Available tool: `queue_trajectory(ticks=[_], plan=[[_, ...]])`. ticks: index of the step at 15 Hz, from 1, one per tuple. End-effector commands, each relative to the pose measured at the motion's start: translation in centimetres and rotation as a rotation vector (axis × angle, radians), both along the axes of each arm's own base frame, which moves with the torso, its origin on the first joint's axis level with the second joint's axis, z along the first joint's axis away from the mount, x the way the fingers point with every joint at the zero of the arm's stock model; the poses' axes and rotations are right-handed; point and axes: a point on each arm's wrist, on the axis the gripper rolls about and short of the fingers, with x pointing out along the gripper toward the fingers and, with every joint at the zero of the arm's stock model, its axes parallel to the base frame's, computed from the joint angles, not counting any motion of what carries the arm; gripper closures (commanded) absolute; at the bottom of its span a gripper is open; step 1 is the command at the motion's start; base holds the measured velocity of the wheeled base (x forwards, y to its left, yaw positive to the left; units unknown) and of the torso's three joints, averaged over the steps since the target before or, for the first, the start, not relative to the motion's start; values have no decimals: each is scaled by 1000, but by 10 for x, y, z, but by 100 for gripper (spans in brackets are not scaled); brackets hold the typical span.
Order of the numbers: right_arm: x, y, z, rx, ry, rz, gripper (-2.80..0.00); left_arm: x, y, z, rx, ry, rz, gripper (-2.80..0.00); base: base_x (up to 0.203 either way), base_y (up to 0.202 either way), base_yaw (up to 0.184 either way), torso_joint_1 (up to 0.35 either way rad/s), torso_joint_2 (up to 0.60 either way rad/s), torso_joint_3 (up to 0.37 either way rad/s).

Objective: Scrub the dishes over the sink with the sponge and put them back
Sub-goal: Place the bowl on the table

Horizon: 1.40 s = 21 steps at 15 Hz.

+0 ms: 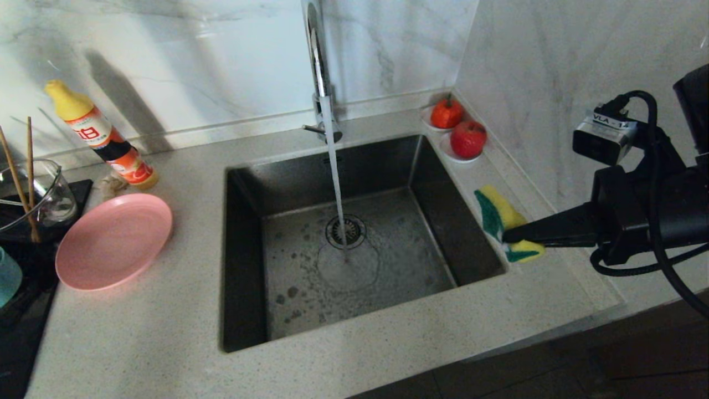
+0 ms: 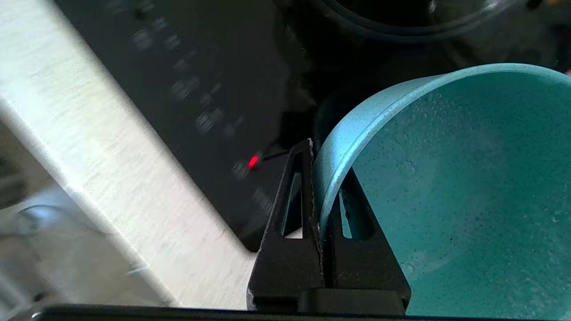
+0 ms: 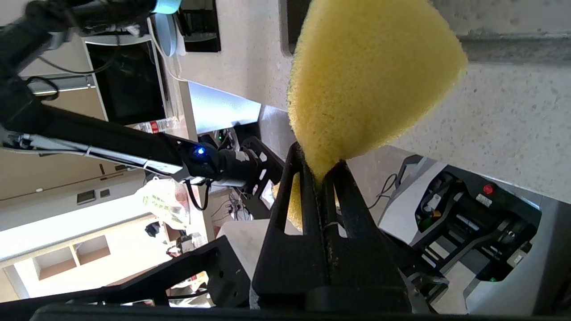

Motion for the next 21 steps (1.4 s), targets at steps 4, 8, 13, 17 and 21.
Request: queue_trajectory(ticks=[4,8,13,17,21], plan=[[3,1,-2,0,13,3,0,12,45,-42,-11,-56,15,0,0,0,0,0,0,0],[6,2,-4,0,14,3,0,16,56,-57,-23,-66,5,0,0,0,0,0,0,0],[8,3,-5,-1,14,3,0,28,74,-84,-20,-70,-1,0,0,0,0,0,0,0],[10,4,-6,-2,22,3,0,28,73,-77,-4,-82,-2,-280,0,0,0,0,0,0],[9,3,-5,-1,18,3,0,19,63,-47,47,-132,-2,-280,0,0,0,0,0,0]])
